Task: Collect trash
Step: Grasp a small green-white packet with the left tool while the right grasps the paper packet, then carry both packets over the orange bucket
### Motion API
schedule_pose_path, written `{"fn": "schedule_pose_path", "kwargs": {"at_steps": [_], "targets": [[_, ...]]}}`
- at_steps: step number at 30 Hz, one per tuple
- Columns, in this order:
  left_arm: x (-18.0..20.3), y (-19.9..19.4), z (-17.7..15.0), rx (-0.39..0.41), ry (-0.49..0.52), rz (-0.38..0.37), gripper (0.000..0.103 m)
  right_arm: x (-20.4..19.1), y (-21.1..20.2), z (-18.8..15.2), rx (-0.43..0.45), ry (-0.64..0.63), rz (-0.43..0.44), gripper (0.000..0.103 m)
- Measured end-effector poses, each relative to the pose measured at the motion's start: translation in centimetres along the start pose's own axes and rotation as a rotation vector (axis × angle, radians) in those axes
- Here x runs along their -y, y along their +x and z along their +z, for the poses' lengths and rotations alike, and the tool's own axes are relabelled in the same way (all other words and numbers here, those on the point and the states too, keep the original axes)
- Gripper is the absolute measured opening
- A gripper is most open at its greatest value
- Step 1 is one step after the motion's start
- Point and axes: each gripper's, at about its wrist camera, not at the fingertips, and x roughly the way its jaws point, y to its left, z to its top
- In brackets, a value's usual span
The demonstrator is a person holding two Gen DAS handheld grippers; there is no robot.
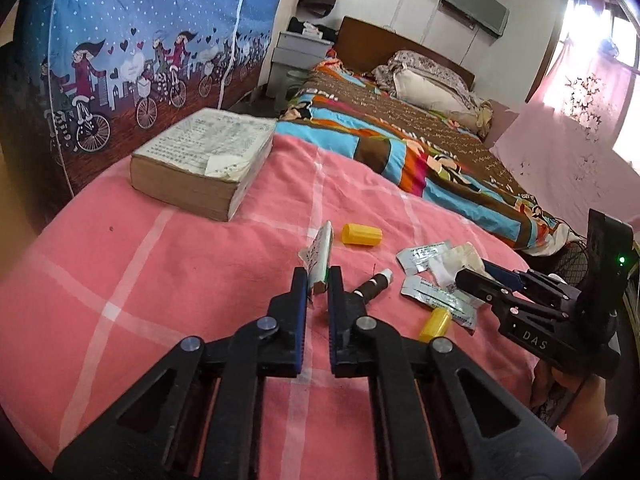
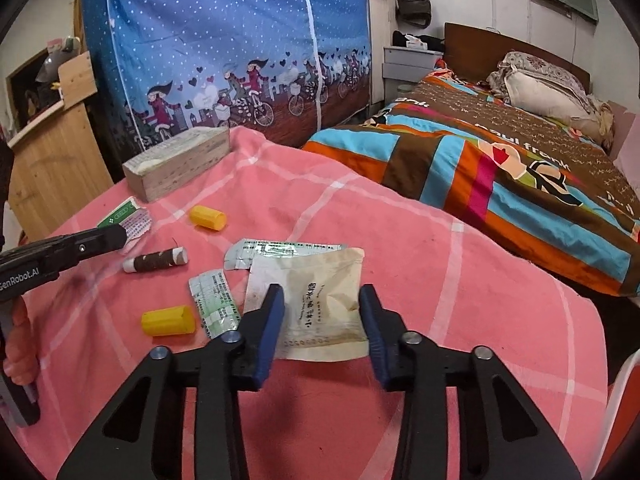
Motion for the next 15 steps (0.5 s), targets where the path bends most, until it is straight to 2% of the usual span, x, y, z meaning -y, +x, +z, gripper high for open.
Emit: {"fn": "schedule_pose_path", "kwargs": {"at_steps": [8, 15], "targets": [[1.5, -2.6, -0.4, 0.108, 0.067, 0.011, 0.011, -0.9, -1.2, 0.0, 0.065, -0.030, -0.001, 0.017], [3.5, -4.2, -1.4, 0.149, 0.114, 0.007, 0.011, -2.2, -3.8, -0.6, 0.204, -0.105, -0.040, 0.012]]}}
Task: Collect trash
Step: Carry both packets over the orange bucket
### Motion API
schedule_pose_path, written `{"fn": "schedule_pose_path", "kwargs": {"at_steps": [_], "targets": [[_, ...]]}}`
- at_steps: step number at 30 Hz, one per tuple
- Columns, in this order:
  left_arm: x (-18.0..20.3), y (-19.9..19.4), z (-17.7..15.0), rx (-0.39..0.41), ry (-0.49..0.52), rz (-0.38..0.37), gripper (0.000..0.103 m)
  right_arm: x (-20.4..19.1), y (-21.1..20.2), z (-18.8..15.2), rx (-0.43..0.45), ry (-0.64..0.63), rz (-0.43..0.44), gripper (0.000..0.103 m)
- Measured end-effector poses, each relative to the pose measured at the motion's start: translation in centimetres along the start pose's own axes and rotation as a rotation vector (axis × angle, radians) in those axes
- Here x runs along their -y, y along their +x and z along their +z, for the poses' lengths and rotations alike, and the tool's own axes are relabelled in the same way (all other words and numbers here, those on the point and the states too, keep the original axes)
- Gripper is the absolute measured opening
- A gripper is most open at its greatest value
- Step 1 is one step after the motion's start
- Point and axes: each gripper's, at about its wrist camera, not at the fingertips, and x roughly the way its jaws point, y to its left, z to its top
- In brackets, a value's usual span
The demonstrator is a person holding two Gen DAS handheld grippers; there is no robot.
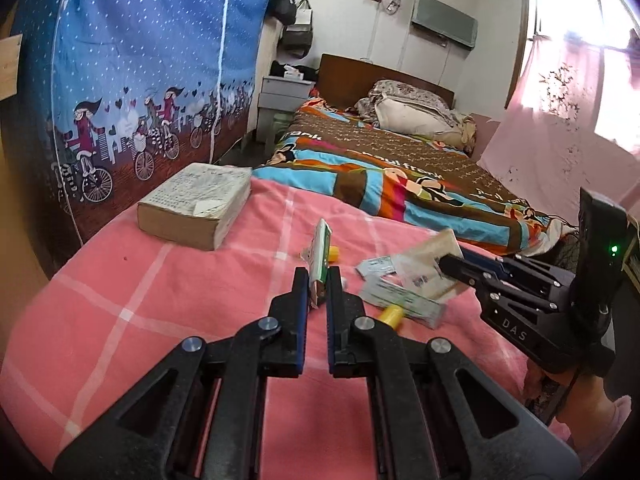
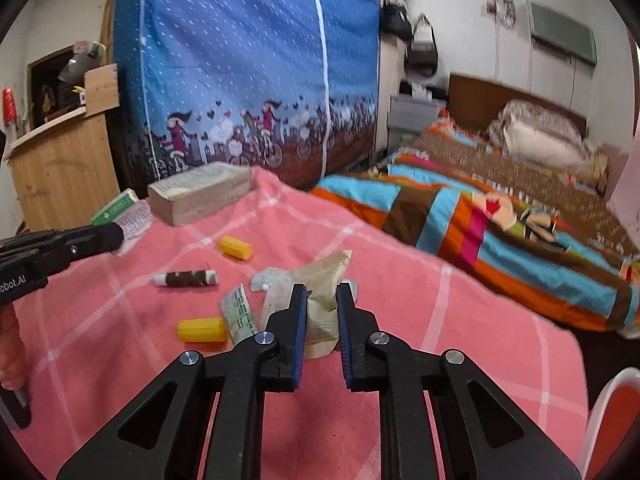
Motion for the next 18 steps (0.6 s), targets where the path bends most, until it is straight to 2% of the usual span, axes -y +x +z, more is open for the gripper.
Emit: {"fn": "schedule_pose_path", "kwargs": {"at_steps": [6, 14, 18], "targets": [[2.0, -1.0, -0.4, 0.025, 0.017, -0.024, 0.011, 0.1, -3.5, -0.2, 0.157, 0.006, -0.043, 0.012], [6.8, -2.6, 0.1, 0.129, 0.083, -0.092, 0.011, 1.7, -10.3, -0.6, 0.383, 0.018, -0.158, 0.012], [9.8, -3.1, 0.7, 0.171, 0.132, -0.137, 0.011, 3.0, -12.9, -0.7, 0.454, 0.029, -0.210, 0.012]]}}
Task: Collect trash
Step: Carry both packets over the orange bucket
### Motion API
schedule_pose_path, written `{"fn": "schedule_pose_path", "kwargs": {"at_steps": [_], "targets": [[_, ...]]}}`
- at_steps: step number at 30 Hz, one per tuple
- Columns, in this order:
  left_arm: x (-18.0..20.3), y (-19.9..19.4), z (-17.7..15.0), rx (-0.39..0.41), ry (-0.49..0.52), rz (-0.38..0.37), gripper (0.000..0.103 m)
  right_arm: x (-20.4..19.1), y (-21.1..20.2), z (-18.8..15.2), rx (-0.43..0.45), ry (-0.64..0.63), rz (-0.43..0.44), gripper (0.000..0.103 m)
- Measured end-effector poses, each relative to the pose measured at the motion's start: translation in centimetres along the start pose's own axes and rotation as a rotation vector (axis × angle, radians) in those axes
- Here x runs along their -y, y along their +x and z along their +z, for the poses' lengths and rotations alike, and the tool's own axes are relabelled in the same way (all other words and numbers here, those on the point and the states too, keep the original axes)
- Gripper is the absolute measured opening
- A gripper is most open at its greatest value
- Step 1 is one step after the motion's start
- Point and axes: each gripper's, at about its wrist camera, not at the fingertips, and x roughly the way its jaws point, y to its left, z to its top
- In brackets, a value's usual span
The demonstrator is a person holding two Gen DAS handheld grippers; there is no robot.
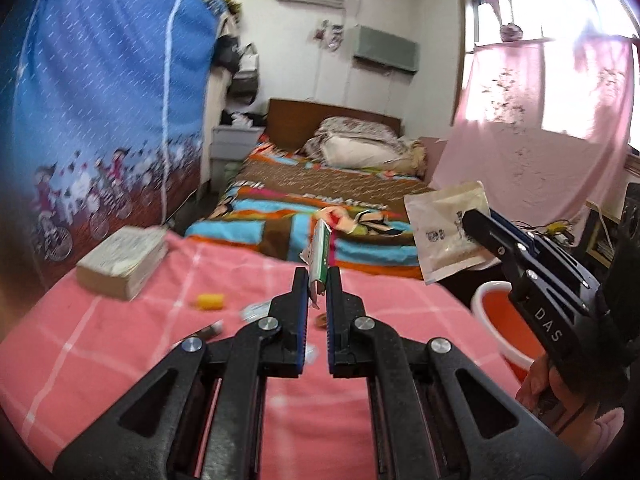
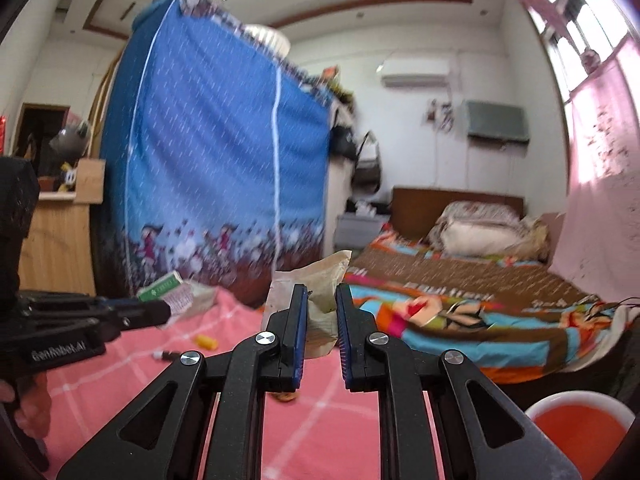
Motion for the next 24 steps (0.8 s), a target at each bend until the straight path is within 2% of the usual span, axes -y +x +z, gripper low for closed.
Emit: {"fn": "schedule_pose_path", "kwargs": {"at_steps": [7, 13, 19, 24], "targets": [[5.6, 1.0, 0.9, 0.018, 0.076, -0.099, 0.011, 3.6, -2.8, 0.9, 0.064, 0.007, -0.122, 0.012], [10.5, 2.6, 0.9, -0.007, 0.118, -0.198, 0.011, 6.8, -4.9, 0.9, 0.069, 0.004, -0.245, 0.012], [14.4, 4.4, 0.2, -0.056, 0.142, -0.272, 0.011, 10.4, -6.2, 0.1, 0.008, 0.030, -0.363, 0.012], [17.3, 6.3, -0.7, -0.132, 0.157, -0.336, 0.012, 13.6, -7.0, -1.3, -0.064, 0.084, -0.423, 0.012]]}}
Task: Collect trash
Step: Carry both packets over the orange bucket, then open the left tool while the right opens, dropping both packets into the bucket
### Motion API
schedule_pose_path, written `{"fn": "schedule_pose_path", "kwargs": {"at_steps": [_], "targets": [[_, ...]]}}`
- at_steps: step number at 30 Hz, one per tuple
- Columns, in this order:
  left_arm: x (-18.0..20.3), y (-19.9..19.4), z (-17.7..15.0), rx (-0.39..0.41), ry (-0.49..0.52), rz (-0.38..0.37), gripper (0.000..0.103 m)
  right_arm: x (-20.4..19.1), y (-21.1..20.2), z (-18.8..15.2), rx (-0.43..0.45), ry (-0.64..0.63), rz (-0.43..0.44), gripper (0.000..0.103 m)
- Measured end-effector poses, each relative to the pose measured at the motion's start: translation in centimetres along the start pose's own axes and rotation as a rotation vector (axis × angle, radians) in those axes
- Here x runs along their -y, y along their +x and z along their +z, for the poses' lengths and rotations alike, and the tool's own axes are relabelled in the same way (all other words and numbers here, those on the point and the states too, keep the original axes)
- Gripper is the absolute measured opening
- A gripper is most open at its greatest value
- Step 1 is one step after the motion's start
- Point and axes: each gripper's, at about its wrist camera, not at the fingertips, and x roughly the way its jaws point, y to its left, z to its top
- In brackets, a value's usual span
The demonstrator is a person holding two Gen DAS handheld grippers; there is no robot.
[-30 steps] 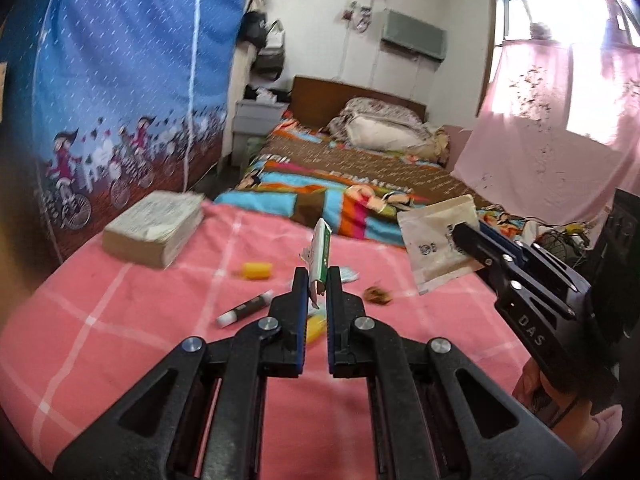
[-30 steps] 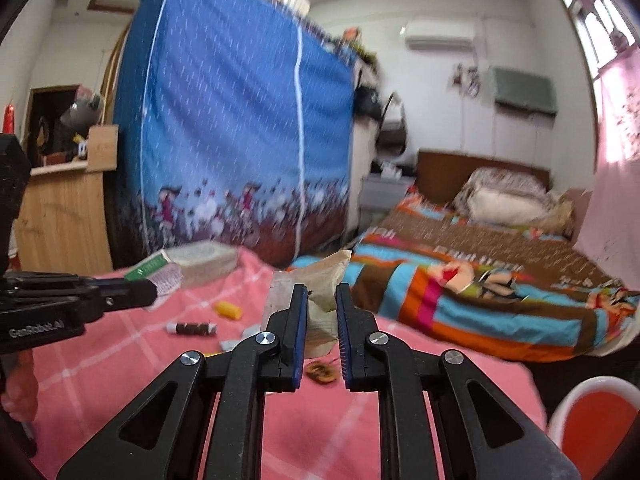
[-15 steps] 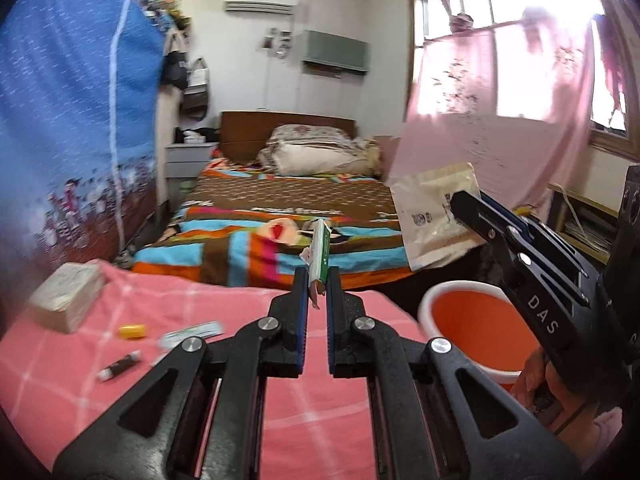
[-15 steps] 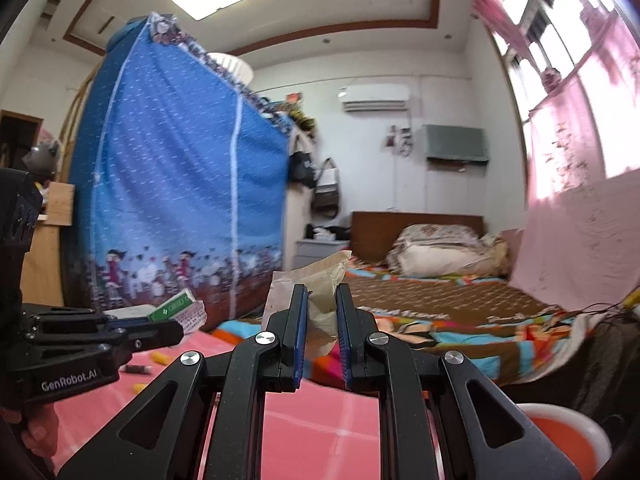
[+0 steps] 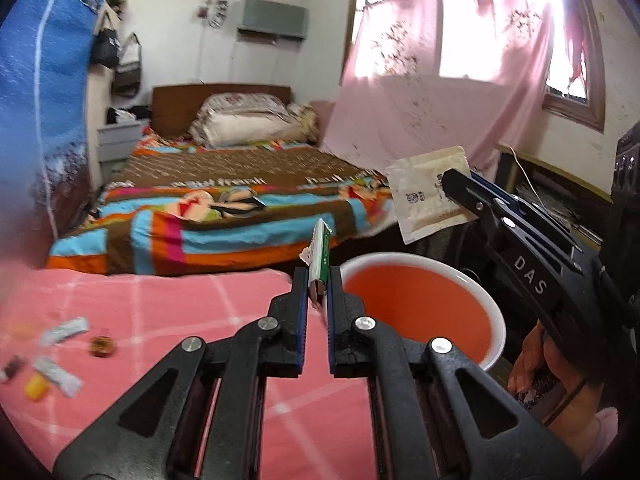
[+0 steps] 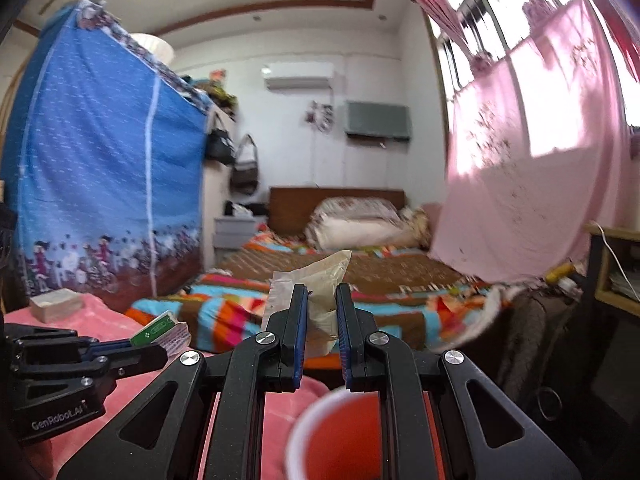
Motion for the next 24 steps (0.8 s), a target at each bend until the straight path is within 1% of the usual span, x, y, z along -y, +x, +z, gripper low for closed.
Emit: {"fn": "schedule_pose_path", "kwargs": {"at_steps": [4, 8, 11, 19, 24], "targets": [[1.7, 2.5, -0.9, -0.065, -0.005, -0.040, 0.012, 2.4, 0.6, -1.0, -0.064, 0.026, -0.034, 0.012], [3.3, 4.8, -1.2, -0.133, -0.008, -0.076, 0.012, 3.7, 1.3, -1.6, -0.125, 0.046, -0.047, 0.012], [4.1, 6.1, -1.4, -0.170, -0.015, -0.093, 0.012, 4.4, 1.7, -2.3, -0.174, 0.049, -0.061, 0.012], [5.4, 9.0, -2.2, -0.266, -0.035, -0.121, 0.012, 6.3, 2.7, -3.5, -0.264, 0.082, -0.076, 0.012], [5.8, 9.9, -2.5, -0.313, -0.052, -0.133, 0.012, 7.2, 3.2, -4.0, -0.309, 0.097, -0.081, 0.013]]}}
